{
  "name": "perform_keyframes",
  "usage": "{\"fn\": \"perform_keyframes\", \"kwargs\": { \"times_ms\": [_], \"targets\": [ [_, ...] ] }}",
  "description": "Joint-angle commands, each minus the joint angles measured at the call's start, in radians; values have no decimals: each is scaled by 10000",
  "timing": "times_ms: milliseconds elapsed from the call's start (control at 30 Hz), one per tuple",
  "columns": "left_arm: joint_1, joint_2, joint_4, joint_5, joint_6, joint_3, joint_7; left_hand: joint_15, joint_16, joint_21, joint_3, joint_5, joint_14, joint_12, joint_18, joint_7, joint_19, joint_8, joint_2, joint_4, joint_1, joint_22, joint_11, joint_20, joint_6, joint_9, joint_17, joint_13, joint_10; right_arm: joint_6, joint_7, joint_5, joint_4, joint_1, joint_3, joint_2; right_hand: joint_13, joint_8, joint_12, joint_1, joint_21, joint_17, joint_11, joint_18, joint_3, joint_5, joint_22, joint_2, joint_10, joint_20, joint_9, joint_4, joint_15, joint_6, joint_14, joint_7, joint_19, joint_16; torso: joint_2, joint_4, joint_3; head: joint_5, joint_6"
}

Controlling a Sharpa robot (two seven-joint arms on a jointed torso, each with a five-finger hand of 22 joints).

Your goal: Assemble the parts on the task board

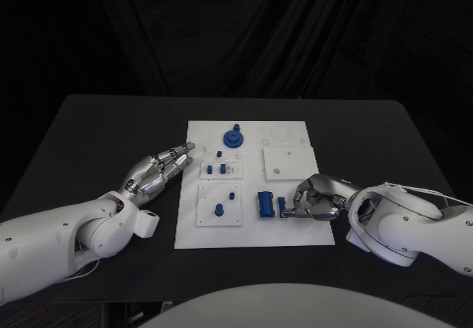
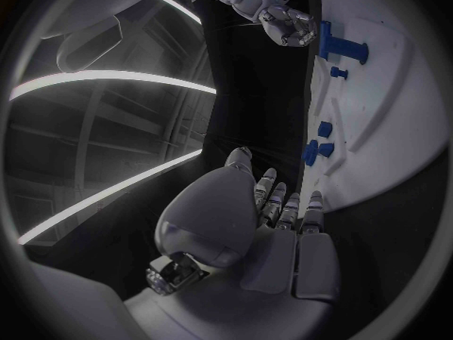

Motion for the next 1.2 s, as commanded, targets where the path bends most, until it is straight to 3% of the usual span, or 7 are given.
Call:
{"fn": "perform_keyframes", "kwargs": {
  "times_ms": [33, 200, 233, 333, 933, 1200],
  "targets": [
    [-16, 23, 13, -14, 106, 7, 580, 69, -38, 11, 54, 61, 33, 54, 90, 30, 2, 44, -29, 13, 101, 10, 51, 82, 64, 15, -9, 14, 21, 222, -80, -81, -12, -32, -3, -4, 2635, 39, 26, 155, -31, 2634, -65, -32, 51, 86, 2361, 22, 1076, -74, 16, -3, -70, -54, 1054, -6, 634, 29, 4, 8, 10, 1, 1],
    [-21, 34, 17, -14, 118, 7, 591, 69, -38, 11, 54, 61, 33, 54, 90, 30, 2, 44, -29, 13, 101, 10, 51, 82, 64, 15, -9, 14, 21, 268, -90, -81, -45, -41, -3, 10, 2635, 102, 26, 478, -44, 2634, -78, -28, 49, 845, 2356, 99, 1076, -82, 87, -22, -79, -49, 1054, -22, 624, 29, -3, 0, 9, 15, 1],
    [-23, 34, 26, -14, 120, 7, 600, 69, -38, 11, 54, 61, 33, 54, 90, 30, 2, 44, -29, 13, 101, 10, 51, 82, 64, 15, -9, 14, 21, 278, -91, -81, -59, -44, -3, 18, 2635, 113, 26, 610, -41, 2634, -91, -29, 57, 1213, 2358, 128, 1076, -90, 107, -41, -90, -54, 1054, -37, 625, 29, -1, -2, 10, 13, 1],
    [-27, 38, 44, -14, 121, 7, 620, 69, -38, 11, 54, 61, 33, 54, 90, 30, 2, 44, -29, 13, 101, 10, 51, 82, 64, 15, -9, 14, 21, 296, -105, -104, -91, -53, -3, 38, 2635, 116, 26, 718, -44, 2634, -100, -28, 57, 1391, 2357, 145, 1076, -95, 119, -61, -97, -61, 1054, -48, 624, 29, -7, -4, 11, 17, 1],
    [-37, 66, 27, -14, 166, 7, 599, 79, -38, 12, 74, 67, 33, 63, 95, 38, 4, 43, -15, 10, 118, 14, 62, 97, 66, 15, -9, 13, 21, 364, -425, -325, -355, -74, -2, 262, 2635, 363, 26, 1156, -17, 2634, -185, -35, 104, 1639, 2366, 348, 1076, -145, 316, -146, -160, 130, 1054, -152, 638, 29, -14, 3, -1, 35, 1],
    [-41, 74, 14, -14, 180, 7, 592, 81, -38, 12, 95, 74, 33, 71, 100, 47, 5, 40, 2, 8, 132, 13, 77, 104, 64, 14, -9, 13, 21, 443, -542, -406, -440, -85, -2, 361, 2635, 450, 26, 1356, -15, 2634, -224, -35, 73, 1329, 2367, 394, 1076, -185, 422, -199, -198, 149, 1054, -187, 639, 29, -13, 15, 3, 39, 1]
  ]
}}
